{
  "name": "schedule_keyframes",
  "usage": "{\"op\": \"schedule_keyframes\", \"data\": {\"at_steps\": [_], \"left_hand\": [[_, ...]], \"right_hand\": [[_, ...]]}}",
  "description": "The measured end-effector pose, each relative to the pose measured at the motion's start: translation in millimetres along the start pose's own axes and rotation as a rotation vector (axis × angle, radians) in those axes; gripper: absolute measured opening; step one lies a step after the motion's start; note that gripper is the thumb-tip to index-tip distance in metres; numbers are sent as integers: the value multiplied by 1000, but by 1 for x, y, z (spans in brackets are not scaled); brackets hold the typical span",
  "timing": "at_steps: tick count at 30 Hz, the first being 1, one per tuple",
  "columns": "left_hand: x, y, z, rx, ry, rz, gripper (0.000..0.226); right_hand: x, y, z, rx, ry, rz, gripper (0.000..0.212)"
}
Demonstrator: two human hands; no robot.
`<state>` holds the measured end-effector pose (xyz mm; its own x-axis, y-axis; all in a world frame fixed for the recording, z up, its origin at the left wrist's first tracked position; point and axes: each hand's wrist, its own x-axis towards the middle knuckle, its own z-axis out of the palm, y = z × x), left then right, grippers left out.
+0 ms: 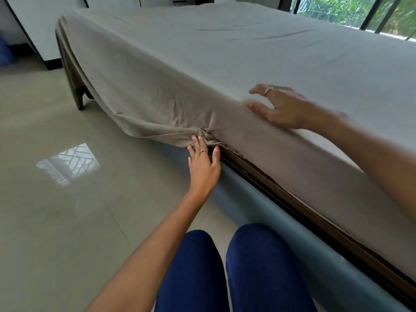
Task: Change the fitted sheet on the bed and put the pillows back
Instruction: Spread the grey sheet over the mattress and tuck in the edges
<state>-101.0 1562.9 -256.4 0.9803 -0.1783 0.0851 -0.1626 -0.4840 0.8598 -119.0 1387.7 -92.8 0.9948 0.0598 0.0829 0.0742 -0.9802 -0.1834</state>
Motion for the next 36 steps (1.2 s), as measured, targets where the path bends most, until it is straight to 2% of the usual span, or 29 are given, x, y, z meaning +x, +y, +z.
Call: {"op": "schedule_keyframes", "data": {"at_steps": [2, 5, 9, 14, 17, 20, 24, 27, 30, 32, 34, 36], "left_hand": [[9, 1, 1, 96, -1, 14, 56], [21, -2, 0, 180, 25, 62, 51], [26, 0, -1, 234, 95, 91, 51], [37, 12, 1, 597, 232, 167, 49], [45, 23, 5, 718, 187, 154, 46], [58, 21, 11, 657, 149, 172, 42], [70, 11, 11, 468, 139, 205, 45], [65, 15, 8, 397, 44, 129, 43], [73, 14, -9, 353, -125, 104, 43], [78, 7, -23, 188, -193, 126, 36], [80, 4, -29, 11, -80, 64, 25], [76, 8, -25, -47, 109, -19, 20]], "right_hand": [[6, 10, 12, 68, -40, 8, 52], [7, 15, 19, 125, 41, 7, 46], [8, 17, 21, 126, 58, 0, 45], [10, 17, 20, 105, 68, -9, 48], [12, 17, 20, 87, 60, -34, 53], [15, 20, 20, 70, 56, -57, 65], [15, 22, 20, 86, 91, -82, 63], [14, 23, 24, 93, 133, -89, 52], [12, 20, 23, 121, 150, -69, 44], [8, 19, 21, 134, 148, -56, 41], [4, 16, 18, 74, 175, -46, 40], [0, 11, 19, -77, 217, -73, 40]]}}
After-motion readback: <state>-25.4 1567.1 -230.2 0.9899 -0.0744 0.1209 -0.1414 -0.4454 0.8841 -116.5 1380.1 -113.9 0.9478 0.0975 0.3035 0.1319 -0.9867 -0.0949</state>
